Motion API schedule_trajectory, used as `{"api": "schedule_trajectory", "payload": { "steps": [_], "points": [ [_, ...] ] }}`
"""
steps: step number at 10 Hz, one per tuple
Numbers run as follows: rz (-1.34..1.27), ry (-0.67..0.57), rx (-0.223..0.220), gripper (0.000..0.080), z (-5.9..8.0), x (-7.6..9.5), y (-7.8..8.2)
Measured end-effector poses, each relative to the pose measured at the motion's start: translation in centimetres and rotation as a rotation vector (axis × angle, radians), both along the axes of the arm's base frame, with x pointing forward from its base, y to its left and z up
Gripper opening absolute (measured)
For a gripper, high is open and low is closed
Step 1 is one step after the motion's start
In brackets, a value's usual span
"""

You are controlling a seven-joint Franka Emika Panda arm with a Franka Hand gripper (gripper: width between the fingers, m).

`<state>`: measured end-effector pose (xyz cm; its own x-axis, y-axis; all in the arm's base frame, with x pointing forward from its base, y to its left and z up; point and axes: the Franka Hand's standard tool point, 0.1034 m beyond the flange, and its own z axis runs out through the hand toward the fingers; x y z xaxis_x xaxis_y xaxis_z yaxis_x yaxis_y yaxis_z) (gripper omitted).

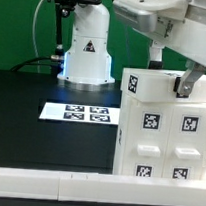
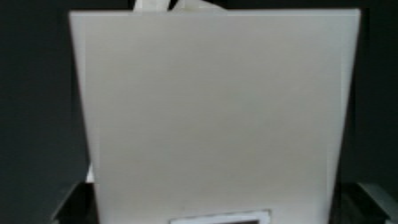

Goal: Assemble cabinet

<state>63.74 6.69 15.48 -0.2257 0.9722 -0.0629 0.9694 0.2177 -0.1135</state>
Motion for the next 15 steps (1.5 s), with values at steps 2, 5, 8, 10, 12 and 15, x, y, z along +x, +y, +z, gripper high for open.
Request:
{"api": "schedule_trajectory", "payload": {
  "steps": [2, 5, 8, 10, 12, 15],
  "points": [
    [-0.286, -0.042, -0.010, 0.0557, 0.0, -0.1, -0.9],
    [-0.770, -0.066, -0.066, 0.0557, -0.2, -0.9, -0.2],
    [-0.971, -0.082, -0.083, 0.0557, -0.1, -0.9, 0.1],
    [-1.102, -0.092, -0.096, 0.0557, -0.1, -0.9, 0.2],
    [-1.374, -0.108, -0.117, 0.0557, -0.1, -1.1, 0.8],
    [-1.858, -0.094, -0.127, 0.0557, 0.1, -1.0, 1.8]
  ]
}}
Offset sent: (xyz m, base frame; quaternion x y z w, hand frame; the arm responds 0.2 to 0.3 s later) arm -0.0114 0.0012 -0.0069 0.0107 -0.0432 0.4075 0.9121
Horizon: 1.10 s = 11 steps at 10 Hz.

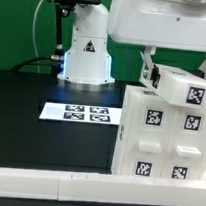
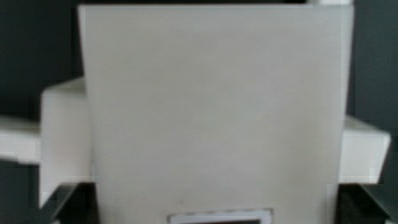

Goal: Assemble cabinet

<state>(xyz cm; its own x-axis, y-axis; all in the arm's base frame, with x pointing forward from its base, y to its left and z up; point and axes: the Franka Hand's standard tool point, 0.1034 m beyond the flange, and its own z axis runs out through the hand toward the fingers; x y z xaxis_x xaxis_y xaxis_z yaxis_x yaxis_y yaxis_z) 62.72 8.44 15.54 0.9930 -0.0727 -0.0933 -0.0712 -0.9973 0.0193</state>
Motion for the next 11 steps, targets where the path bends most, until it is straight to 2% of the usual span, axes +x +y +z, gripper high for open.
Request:
{"api": "schedule_trajectory", "payload": {
  "steps": [4, 8, 11],
  "points": [
    [-0.190, -0.001, -0.002, 0.0557, 0.08, 0.03, 0.36],
    [-0.781, -0.014, 0.007, 0.0557, 0.04, 0.10, -0.15],
    [-1.006, -0.008, 0.003, 0.0557, 0.16, 0.26, 0.40]
  ]
}}
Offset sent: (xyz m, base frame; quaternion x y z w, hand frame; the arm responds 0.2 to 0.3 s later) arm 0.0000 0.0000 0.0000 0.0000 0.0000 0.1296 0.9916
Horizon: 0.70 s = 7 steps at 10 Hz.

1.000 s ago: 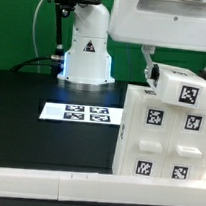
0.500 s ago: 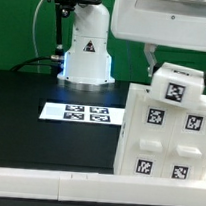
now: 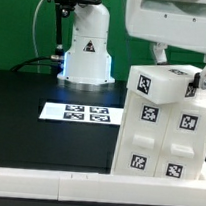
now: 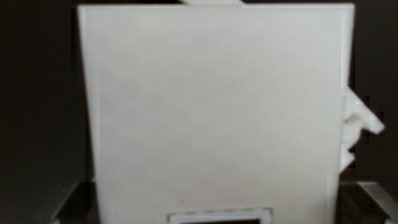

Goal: Assemble cabinet

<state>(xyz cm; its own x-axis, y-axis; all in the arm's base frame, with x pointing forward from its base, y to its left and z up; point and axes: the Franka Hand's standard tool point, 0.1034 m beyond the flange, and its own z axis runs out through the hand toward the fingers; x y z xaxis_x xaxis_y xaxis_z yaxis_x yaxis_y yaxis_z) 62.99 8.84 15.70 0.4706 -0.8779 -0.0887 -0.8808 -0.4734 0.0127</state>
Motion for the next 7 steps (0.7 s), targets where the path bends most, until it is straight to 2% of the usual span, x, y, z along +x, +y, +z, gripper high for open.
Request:
{"api": "schedule_trajectory", "payload": {
  "steps": [3, 7],
  "points": [
    [-0.168, 0.007, 0.003, 0.0557, 0.06, 0.13, 0.23],
    [-0.538, 0.029, 0.013, 0.0557, 0.05, 0.56, -0.36]
  ]
}}
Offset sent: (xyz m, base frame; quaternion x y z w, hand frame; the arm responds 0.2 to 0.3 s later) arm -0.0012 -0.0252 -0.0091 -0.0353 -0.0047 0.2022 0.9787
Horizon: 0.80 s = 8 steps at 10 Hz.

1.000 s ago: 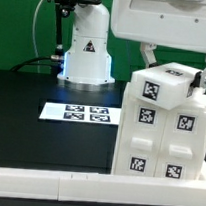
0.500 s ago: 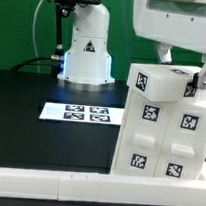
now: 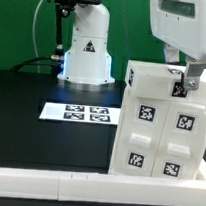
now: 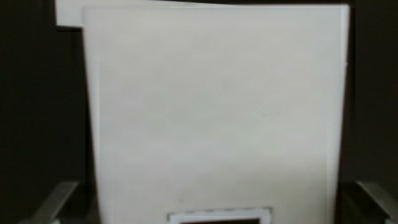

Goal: Assemble cabinet

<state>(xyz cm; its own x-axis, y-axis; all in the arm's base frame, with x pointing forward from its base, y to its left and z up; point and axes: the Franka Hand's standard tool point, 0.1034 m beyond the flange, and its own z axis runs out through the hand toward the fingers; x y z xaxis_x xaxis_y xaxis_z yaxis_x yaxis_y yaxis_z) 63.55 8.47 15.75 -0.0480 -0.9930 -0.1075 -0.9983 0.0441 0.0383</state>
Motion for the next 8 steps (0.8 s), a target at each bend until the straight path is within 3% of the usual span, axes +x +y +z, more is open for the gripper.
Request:
{"api": "schedule_trajectory", "payload": {
  "steps": [3, 8],
  "points": [
    [-0.254, 0.003, 0.005, 0.0557, 0.04, 0.48, -0.07],
    [-0.274, -0.021, 0.035, 0.0557, 0.20, 0.91, 0.65]
  ]
}}
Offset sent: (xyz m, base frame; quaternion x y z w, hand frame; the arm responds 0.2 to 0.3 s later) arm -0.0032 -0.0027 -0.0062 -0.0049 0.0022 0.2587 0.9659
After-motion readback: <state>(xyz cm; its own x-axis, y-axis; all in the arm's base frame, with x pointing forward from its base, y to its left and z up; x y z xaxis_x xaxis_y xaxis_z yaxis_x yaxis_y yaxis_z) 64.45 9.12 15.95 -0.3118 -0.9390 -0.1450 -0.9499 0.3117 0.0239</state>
